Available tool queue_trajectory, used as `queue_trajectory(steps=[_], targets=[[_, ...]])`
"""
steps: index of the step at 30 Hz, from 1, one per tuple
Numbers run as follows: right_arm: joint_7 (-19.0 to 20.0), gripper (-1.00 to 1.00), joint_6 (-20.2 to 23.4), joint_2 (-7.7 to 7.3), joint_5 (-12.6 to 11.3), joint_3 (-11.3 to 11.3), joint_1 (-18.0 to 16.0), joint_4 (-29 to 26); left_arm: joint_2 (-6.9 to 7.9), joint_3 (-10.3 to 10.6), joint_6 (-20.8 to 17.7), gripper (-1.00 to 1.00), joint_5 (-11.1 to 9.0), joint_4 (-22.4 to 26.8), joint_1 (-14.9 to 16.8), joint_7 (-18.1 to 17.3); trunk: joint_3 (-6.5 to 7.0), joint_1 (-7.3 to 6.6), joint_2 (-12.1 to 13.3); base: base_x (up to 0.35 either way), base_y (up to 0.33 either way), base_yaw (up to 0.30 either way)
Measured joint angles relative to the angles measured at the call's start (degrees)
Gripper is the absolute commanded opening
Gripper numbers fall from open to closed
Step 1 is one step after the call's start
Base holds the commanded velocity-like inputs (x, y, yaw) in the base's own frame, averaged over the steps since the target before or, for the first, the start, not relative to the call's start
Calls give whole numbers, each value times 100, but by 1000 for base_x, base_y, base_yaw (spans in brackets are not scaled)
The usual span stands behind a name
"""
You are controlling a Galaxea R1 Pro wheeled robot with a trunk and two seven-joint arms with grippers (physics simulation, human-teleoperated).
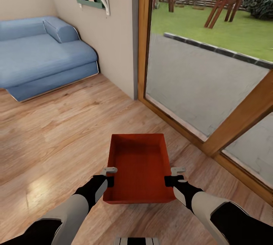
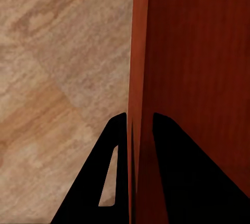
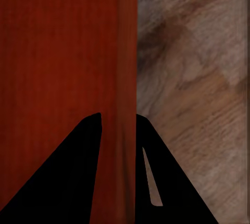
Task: Move the two storage containers from the living room to the garage. In the garage, place one container on the floor and stack the other container on top of it (either order is fine).
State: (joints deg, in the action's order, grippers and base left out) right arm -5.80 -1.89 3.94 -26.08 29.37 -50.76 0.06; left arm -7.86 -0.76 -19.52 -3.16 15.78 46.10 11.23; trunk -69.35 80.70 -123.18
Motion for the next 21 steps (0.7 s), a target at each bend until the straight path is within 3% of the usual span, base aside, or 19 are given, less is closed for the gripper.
queue_trajectory(steps=[21], targets=[[8, -100, 17, -8, 11, -5, -1, -7, -6, 20, -1, -100, -36, -7, 2, 23, 377, -461, 842, 0, 0, 0]])
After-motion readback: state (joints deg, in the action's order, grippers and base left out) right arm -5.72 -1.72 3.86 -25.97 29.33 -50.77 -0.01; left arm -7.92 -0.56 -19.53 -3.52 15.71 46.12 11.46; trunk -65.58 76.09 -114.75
